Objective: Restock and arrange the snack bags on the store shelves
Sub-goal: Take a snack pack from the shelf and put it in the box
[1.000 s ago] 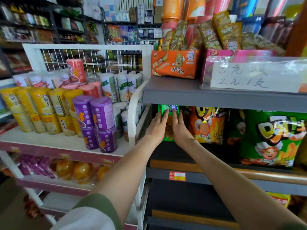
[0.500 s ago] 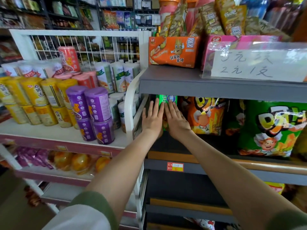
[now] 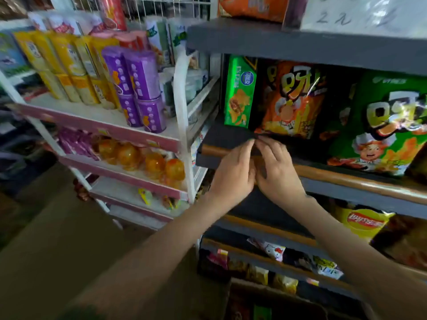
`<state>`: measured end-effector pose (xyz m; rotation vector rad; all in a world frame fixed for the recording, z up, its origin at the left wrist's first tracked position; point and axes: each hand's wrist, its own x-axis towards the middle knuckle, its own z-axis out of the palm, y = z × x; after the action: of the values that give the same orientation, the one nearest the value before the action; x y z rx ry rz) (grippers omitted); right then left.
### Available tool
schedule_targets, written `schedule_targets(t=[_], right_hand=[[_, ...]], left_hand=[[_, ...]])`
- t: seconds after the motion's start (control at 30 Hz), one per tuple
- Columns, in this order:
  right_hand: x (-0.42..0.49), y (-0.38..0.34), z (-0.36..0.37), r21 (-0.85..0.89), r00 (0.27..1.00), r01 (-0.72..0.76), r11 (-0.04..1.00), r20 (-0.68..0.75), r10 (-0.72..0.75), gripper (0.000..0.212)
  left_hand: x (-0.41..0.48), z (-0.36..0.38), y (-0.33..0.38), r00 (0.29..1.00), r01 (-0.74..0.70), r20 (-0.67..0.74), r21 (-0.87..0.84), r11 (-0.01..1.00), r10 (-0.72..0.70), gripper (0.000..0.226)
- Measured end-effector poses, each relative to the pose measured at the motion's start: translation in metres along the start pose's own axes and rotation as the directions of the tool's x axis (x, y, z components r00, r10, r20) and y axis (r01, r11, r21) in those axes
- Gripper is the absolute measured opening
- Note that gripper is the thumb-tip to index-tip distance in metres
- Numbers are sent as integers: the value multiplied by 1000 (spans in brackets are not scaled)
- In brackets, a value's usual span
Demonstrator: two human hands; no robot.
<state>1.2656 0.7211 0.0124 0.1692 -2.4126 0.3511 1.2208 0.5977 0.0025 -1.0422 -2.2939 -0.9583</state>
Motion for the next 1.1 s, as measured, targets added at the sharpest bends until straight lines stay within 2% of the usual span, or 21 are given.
schedule_targets(t=[0.1, 0.17, 0.2, 0.27, 0.33, 0.43, 0.53, 0.6, 0.67, 0.8, 0.87, 0.93, 1.1], right_hand=[[-63, 10, -7, 79, 999, 32, 996, 19, -34, 42], [-108, 24, -9, 122, 995, 35, 992, 87, -46, 40], [-133, 31, -8, 142, 989, 18, 990, 144, -39, 41], [-189, 51, 0, 151, 955, -40, 988, 296, -6, 45], [-247, 71, 9, 105, 862, -157, 982, 500, 84, 50], [-332, 98, 23, -22, 608, -321, 947, 761, 224, 56], [-408, 120, 56, -126, 423, -401, 907, 853, 305, 64], [-458, 133, 94, -198, 294, -413, 889, 895, 336, 73], [-508, 148, 139, -218, 229, -380, 899, 919, 319, 82], [-605, 183, 229, -241, 144, -253, 937, 948, 283, 96], [-641, 201, 265, -277, 126, -236, 931, 942, 312, 99], [-671, 215, 295, -279, 126, -225, 934, 942, 312, 101], [-717, 243, 337, -266, 135, -267, 926, 941, 309, 106]], left_hand=[[-57, 27, 17, 995, 62, 78, -77, 995, -56, 49], [-98, 54, 30, 974, 148, 182, -71, 986, -133, 49], [-120, 69, 39, 945, 233, 250, -54, 971, -212, 48], [-166, 101, 57, 828, 422, 399, 20, 906, -394, 47], [-218, 138, 65, 693, 515, 516, 134, 846, -504, 51], [-298, 193, 69, 492, 553, 631, 306, 775, -600, 55], [-369, 251, 61, 306, 594, 665, 425, 682, -681, 56], [-411, 296, 48, 232, 609, 670, 465, 643, -705, 57], [-451, 347, 31, 146, 593, 681, 520, 614, -718, 63], [-516, 457, -2, -82, 548, 678, 643, 535, -731, 83], [-541, 511, -15, -129, 523, 688, 659, 540, -714, 81], [-562, 559, -26, -140, 496, 692, 668, 555, -708, 81], [-602, 637, -41, -84, 455, 685, 673, 583, -724, 76]])
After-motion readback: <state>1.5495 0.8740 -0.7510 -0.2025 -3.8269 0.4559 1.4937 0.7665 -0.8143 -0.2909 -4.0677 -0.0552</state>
